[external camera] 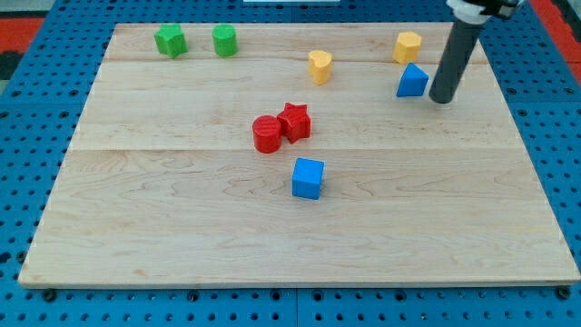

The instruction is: Move the blue cube below the blue triangle

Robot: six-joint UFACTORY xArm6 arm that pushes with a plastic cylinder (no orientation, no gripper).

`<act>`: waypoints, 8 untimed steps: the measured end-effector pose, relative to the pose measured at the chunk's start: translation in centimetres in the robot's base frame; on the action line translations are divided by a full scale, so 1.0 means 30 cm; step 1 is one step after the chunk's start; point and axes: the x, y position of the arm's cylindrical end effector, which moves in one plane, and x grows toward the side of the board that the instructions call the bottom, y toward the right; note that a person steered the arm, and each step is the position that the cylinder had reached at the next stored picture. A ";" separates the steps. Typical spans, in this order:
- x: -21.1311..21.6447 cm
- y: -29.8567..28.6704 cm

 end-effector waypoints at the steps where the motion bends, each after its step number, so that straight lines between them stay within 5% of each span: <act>1: 0.125 -0.171; 2: 0.496 -0.274; 3: 0.670 -0.528; 4: 0.575 -0.776; 6: 0.421 -0.286; 7: 0.351 -0.267; 8: 0.616 -0.313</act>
